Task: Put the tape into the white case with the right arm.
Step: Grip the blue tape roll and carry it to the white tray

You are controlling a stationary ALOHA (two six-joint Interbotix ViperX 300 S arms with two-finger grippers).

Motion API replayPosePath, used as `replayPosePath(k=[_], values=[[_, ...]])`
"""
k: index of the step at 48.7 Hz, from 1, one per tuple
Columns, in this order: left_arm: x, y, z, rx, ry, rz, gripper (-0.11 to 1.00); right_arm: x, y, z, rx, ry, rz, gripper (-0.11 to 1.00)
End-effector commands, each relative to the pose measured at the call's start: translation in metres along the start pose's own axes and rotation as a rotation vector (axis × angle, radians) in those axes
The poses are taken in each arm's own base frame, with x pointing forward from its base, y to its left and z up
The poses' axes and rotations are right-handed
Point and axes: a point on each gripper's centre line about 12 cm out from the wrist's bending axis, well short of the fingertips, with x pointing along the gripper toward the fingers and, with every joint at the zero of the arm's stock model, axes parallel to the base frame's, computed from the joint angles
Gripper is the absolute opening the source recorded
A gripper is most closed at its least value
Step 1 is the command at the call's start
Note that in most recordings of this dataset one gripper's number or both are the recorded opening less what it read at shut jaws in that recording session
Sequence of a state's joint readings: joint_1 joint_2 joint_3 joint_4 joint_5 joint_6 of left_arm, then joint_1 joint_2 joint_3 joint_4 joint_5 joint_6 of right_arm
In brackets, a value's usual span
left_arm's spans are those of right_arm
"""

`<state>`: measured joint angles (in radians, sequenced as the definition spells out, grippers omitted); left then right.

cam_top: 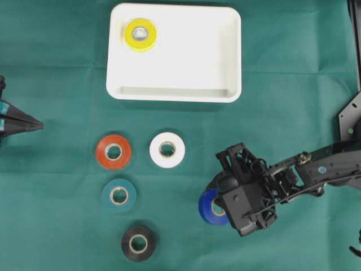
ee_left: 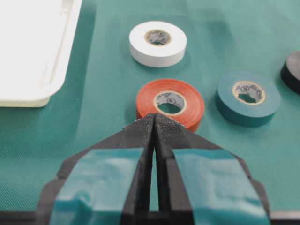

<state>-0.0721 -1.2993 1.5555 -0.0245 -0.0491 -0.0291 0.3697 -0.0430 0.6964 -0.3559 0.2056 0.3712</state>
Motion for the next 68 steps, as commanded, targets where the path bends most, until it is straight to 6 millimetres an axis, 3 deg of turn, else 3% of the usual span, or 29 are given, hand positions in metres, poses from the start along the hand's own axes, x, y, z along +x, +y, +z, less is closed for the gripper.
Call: replayPosePath(k=[1,5,12,29,41,52,68], values=[[0.001,0.0,0.007,-0.004,-0.017,0.004,0.01,-0.007,-0.003,0.016,0.016,-0.059,0.002,0.01],[0.001,0.0,0.007,-0.004,-0.017,0.004,0.01,-0.005,-0.009,0.017,0.028,-0.071,-0.005,0.01],[0.001,0.001,0.007,-0.005,-0.016,0.01,0.01,-0.004,-0.038,0.018,0.084,-0.082,-0.055,0.01],[0.001,0.001,0.006,-0.006,-0.014,0.011,0.01,-0.015,-0.132,0.008,0.264,-0.089,-0.233,0.01],[0.001,0.001,0.006,-0.006,-0.014,0.011,0.01,-0.031,-0.194,-0.01,0.383,-0.091,-0.357,0.01],[0.001,0.001,0.006,-0.006,-0.014,0.011,0.01,-0.041,-0.223,-0.024,0.438,-0.095,-0.419,0.01],[0.001,0.002,0.007,-0.005,-0.016,0.014,0.01,-0.039,-0.234,-0.035,0.462,-0.082,-0.437,0.01]])
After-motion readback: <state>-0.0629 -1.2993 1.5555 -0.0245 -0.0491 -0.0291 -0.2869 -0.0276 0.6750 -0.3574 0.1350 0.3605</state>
